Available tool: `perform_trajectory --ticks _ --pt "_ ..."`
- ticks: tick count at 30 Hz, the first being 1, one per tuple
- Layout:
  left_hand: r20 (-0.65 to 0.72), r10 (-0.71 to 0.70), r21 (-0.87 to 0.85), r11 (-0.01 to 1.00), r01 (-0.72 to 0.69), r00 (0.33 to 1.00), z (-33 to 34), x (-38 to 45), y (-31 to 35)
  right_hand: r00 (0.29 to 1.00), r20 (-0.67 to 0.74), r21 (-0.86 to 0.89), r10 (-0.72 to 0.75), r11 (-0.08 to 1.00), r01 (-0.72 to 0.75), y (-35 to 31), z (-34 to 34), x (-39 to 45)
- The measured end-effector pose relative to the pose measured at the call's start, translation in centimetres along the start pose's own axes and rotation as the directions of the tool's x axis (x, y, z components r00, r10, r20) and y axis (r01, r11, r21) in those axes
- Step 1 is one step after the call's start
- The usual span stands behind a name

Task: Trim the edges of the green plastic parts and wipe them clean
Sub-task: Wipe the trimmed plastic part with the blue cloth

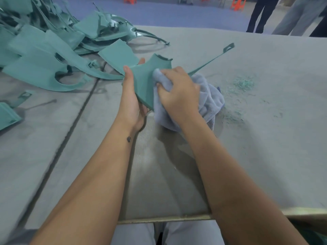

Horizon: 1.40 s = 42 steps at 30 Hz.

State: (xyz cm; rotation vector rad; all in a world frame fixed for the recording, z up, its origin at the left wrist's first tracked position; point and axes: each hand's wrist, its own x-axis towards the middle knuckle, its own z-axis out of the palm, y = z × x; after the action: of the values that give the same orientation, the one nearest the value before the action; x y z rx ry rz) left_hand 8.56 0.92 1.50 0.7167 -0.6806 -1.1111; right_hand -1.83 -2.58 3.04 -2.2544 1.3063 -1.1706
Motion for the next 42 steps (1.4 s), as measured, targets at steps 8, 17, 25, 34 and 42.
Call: perform_trajectory --ticks 8,17,25,34,42 --pt "0.001 0.028 0.079 0.996 -0.028 1.0 0.0 0.2 -0.5 0.998 0.004 -0.007 -0.059 0.998 0.059 -0.5 0.1 -0.1" --pt "-0.006 0.035 0.266 0.963 -0.032 0.999 -0.2 0.5 -1.3 0.993 -0.1 -0.019 -0.066 0.998 0.065 -0.2 0.6 1.1" --pt "-0.04 -0.011 0.252 0.967 0.021 0.999 0.0 0.5 -1.1 0.978 0.125 0.233 -0.168 0.963 0.136 1.3 -0.3 0.2" --pt "0.025 0.155 0.344 0.926 -0.154 0.988 -0.3 0.0 -1.2 0.996 0.086 0.074 0.013 0.997 -0.019 1.4 -0.1 1.2" --pt "-0.125 0.019 0.353 0.935 0.026 0.992 -0.5 -0.2 -1.0 0.934 0.35 0.16 -0.077 0.987 0.021 2.2 -1.6 -0.2"
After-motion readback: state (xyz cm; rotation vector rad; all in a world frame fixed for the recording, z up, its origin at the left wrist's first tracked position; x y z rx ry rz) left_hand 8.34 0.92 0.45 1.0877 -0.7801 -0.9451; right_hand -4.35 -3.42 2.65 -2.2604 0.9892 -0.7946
